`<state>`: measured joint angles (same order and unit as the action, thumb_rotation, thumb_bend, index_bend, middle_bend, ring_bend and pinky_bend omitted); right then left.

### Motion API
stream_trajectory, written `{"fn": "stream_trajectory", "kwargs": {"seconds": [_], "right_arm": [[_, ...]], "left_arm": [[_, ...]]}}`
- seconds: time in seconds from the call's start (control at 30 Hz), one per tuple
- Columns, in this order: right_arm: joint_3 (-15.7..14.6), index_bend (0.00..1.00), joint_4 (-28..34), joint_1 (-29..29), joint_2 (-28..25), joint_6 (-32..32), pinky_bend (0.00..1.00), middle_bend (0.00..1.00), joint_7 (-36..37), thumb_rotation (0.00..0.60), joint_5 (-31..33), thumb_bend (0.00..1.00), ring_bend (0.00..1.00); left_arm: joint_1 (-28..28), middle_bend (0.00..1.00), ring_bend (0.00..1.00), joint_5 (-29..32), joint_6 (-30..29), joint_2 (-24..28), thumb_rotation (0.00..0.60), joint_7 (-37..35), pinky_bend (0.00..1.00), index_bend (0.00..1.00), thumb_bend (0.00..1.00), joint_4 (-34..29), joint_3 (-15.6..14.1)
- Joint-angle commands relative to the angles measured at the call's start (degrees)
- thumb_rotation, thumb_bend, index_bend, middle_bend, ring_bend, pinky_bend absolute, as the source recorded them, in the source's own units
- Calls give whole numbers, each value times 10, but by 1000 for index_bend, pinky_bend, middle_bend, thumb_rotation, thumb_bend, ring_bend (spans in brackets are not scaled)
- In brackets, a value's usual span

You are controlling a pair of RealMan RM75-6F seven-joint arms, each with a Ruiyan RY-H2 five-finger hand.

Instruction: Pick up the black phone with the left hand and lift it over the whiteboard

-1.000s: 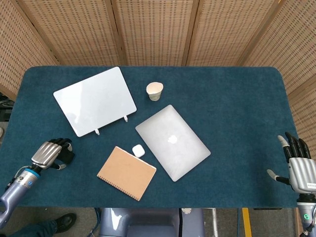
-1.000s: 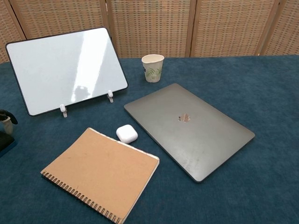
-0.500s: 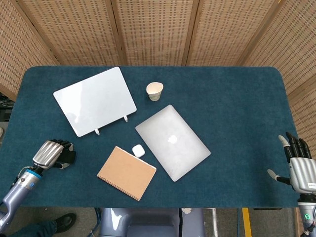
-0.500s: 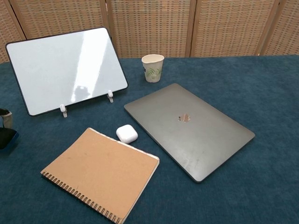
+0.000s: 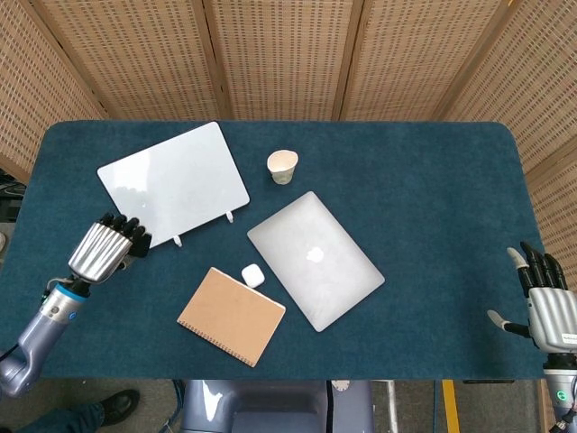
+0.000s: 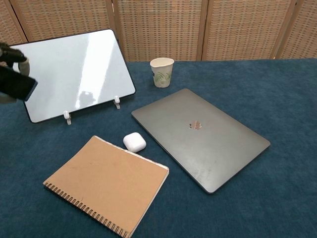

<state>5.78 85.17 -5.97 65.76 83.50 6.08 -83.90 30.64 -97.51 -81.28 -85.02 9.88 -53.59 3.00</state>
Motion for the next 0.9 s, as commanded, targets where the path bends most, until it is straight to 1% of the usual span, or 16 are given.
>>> {"fn": "stream_trajectory", "kwargs": {"seconds": [0.03, 0.13, 0.23, 0.43, 0.53, 0.67, 0.8, 0.9], "right_arm": [[2, 0, -3, -1, -2, -5, 0, 0, 9, 600, 4, 0, 0], [3, 0, -7, -3, -3, -11, 0, 0, 18, 600, 9, 0, 0], [4, 0, -11, -6, -4, -19, 0, 0, 23, 600, 13, 0, 0], [6, 0, -16, -10, -3, -31, 0, 0, 29, 600, 21, 0, 0], [7, 0, -20, -12, -2, -37, 0, 0, 32, 600, 26, 0, 0], [9, 0, -24, -14, -2, -44, 0, 0, 37, 600, 32, 0, 0], [9, 0, -25, -14, -2, -45, 0, 0, 39, 600, 32, 0, 0], [8, 0, -25, -15, -2, -46, 0, 0, 39, 600, 32, 0, 0]], "left_arm": [[78, 462, 442, 55, 84, -4, 600, 176, 532, 657, 198, -63, 78], [98, 462, 442, 83, 116, -25, 600, 224, 532, 660, 194, -56, 92], [115, 462, 441, 103, 139, -48, 600, 253, 532, 660, 189, -30, 102], [141, 462, 440, 147, 177, -94, 600, 259, 532, 660, 182, 26, 120], [155, 462, 440, 162, 192, -121, 600, 240, 532, 660, 179, 62, 126], [169, 462, 440, 153, 184, -154, 600, 178, 532, 660, 171, 127, 116], [172, 462, 440, 148, 180, -176, 600, 115, 532, 660, 164, 175, 106], [172, 462, 440, 146, 180, -192, 600, 86, 532, 660, 161, 213, 97]]}}
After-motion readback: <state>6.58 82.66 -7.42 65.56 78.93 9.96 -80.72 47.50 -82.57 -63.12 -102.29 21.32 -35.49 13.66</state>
